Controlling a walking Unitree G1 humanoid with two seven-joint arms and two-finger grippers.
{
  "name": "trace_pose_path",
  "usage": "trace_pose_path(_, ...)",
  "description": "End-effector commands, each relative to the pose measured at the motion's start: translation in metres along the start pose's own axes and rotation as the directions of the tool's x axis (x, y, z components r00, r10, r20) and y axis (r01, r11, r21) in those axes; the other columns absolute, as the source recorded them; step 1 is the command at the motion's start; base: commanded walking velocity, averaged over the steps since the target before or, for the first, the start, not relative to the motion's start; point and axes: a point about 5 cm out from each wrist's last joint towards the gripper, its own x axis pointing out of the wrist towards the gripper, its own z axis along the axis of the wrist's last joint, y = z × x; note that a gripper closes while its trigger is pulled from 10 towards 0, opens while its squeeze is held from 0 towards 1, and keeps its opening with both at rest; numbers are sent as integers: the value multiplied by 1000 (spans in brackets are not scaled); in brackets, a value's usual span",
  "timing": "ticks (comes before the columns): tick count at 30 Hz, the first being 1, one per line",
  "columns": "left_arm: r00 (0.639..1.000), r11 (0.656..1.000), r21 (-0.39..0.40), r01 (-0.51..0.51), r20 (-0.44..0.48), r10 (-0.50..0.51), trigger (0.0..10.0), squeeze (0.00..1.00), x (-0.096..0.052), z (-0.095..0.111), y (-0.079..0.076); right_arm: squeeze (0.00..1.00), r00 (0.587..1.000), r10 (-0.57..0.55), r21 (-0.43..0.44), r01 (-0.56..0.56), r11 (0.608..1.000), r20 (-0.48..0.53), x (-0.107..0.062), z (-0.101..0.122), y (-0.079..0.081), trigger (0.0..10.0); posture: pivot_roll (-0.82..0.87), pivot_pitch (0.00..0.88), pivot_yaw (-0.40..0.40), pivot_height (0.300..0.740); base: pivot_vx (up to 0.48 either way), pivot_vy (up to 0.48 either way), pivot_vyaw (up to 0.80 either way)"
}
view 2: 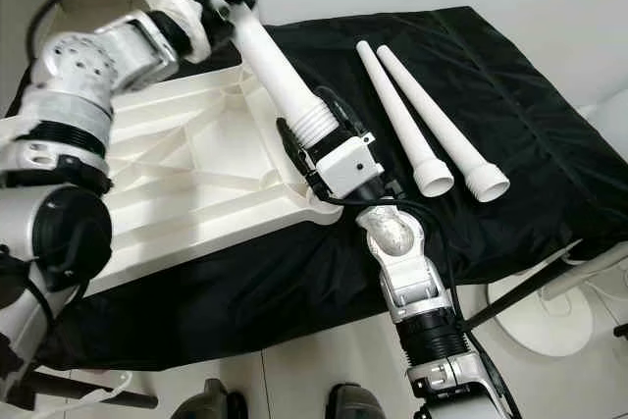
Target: Building children table
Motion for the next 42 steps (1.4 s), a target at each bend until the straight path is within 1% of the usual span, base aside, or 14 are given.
trace_pose_path(1,994,994,20,111,7,-112,0,0,1,5,-8,0,1000,14,3,-14,1000,9,0,2,5,10000,-117,71,83,740,0,0,0)
trace_pose_path(11,995,996,23,86,45,-87,0,0,-1,17,-5,0,1000,12,7,-12,1000,9,0,0,9,10000,-109,56,86,740,0,0,0)
trace_pose_path(12,996,996,23,82,40,-83,10000,0,0,19,-6,0,1000,10,14,-11,1000,11,1,1,9,10000,-103,49,72,740,0,0,0)
trace_pose_path(13,997,997,27,69,35,-70,10000,0,1,19,-6,196,1000,2,30,-2,1000,6,1,0,10,10000,-92,98,64,740,0,0,0)
trace_pose_path(14,997,997,27,69,35,-70,10000,0,1,19,-6,196,1000,2,30,-2,1000,6,1,0,10,10000,-92,98,64,740,0,0,0)
trace_pose_path(15,998,998,22,51,38,-52,10000,0,2,19,-5,1000,1000,0,63,0,998,3,2,-1,11,10000,-89,93,80,740,0,0,0)
trace_pose_path(19,997,997,62,38,62,-41,10000,0,2,23,-3,1000,999,-38,110,39,993,-14,4,-2,11,10000,-81,134,72,740,0,0,0)
trace_pose_path(20,998,996,90,16,64,-22,10000,0,1,22,0,667,998,-58,126,61,990,-27,5,-3,10,10000,-77,128,71,740,0,0,0)
trace_pose_path(21,998,996,90,16,64,-22,10000,0,1,22,0,667,998,-58,126,61,990,-27,5,-3,10,10000,-77,128,71,740,0,0,0)
trace_pose_path(22,998,994,106,0,64,-6,10000,0,0,22,2,0,997,-70,138,74,988,-36,6,-3,10,10000,-77,128,71,740,0,0,0)
trace_pose_path(25,998,980,195,-37,60,26,10000,0,-1,21,5,0,989,-116,220,134,966,-91,8,-7,6,10000,-71,108,65,740,0,0,0)
trace_pose_path(34,989,910,405,-83,146,25,10000,0,4,24,-8,0,957,-110,257,181,949,-268,16,-25,1,10000,-74,130,62,740,0,0,0)
trace_pose_path(38,993,855,516,-41,116,-22,10000,0,10,2,-21,0,954,-82,234,154,960,-289,24,-25,3,10000,-79,124,63,740,0,0,0)
trace_pose_path(42,994,837,547,-23,99,-37,10000,0,12,-9,-26,0,959,-52,256,126,958,-279,28,-21,4,10000,-82,116,63,740,0,0,0)
